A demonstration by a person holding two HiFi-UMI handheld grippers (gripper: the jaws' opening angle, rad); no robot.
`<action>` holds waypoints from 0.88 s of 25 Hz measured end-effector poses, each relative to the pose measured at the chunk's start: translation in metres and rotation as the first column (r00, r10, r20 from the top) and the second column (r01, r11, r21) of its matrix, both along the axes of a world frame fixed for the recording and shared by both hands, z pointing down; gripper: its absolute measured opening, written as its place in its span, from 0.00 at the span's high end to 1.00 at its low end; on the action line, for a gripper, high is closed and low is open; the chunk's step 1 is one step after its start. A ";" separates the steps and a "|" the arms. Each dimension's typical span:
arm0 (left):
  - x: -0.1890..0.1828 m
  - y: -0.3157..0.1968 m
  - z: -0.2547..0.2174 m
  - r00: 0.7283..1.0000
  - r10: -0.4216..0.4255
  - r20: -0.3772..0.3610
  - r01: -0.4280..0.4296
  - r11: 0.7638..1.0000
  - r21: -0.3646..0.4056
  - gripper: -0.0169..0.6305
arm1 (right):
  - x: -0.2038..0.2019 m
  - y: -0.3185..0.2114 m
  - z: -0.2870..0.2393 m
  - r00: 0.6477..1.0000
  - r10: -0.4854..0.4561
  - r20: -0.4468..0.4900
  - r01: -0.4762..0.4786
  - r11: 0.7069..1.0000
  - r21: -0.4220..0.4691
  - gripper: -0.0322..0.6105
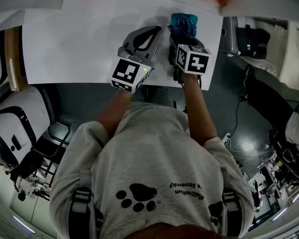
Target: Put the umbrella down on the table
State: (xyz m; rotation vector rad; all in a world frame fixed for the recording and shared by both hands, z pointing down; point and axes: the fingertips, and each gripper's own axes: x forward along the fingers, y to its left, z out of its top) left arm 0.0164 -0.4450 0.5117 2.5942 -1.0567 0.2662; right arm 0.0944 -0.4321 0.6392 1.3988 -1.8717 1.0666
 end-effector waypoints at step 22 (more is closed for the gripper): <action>-0.006 0.006 0.002 1.000 -0.013 -0.001 0.013 1.000 -0.003 0.96 | -0.005 0.002 0.022 0.995 -0.031 -0.091 0.030 0.999 -0.014 0.54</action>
